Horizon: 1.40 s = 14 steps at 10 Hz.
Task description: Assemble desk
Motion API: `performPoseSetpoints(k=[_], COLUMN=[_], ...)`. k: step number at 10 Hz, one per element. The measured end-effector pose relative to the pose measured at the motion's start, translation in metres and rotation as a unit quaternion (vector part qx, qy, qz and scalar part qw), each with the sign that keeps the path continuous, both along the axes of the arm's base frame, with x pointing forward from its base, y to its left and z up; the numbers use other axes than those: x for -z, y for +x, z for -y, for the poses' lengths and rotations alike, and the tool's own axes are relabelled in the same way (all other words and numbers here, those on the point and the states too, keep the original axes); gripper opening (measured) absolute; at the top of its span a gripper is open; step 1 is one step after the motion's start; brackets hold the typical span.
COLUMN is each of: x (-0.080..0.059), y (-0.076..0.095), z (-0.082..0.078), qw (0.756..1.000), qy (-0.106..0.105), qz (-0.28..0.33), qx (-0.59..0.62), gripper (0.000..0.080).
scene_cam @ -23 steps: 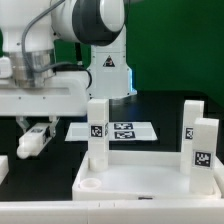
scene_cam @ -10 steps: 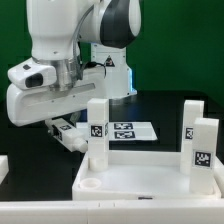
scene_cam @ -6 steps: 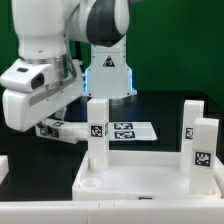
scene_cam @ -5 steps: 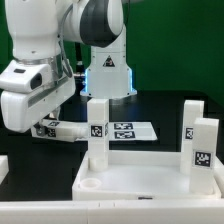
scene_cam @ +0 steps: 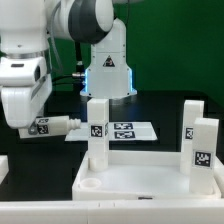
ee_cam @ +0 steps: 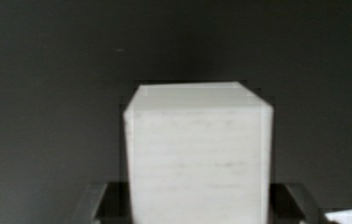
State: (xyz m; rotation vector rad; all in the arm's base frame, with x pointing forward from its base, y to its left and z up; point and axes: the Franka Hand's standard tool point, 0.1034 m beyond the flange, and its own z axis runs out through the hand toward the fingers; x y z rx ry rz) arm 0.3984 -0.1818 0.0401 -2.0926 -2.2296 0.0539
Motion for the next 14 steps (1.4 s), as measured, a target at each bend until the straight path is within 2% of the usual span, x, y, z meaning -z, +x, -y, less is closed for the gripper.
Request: performPoseSetpoints(k=[1, 4, 6, 7, 8, 9, 11, 13, 14], x=[0.001, 0.001, 0.004, 0.008, 0.009, 0.009, 0.011, 0.011, 0.011], y=[-0.003, -0.007, -0.009, -0.009, 0.0, 0.011, 0.014, 0.011, 0.009], z=[0.007, 0.013, 0.015, 0.008, 0.0, -0.008, -0.021, -0.012, -0.009], qw=[0.999, 0.993, 0.98, 0.975, 0.966, 0.956, 0.941, 0.927, 0.911], qy=[0.006, -0.005, -0.001, 0.012, 0.025, 0.025, 0.026, 0.022, 0.021], qz=[0.001, -0.012, -0.004, -0.009, -0.013, -0.011, -0.015, -0.021, -0.026], qx=[-0.038, -0.117, -0.198, -0.223, -0.258, -0.291, -0.338, -0.374, -0.412], gripper=[0.0285, 0.0285, 0.0285, 0.0285, 0.0285, 0.0285, 0.0285, 0.0285, 0.0285])
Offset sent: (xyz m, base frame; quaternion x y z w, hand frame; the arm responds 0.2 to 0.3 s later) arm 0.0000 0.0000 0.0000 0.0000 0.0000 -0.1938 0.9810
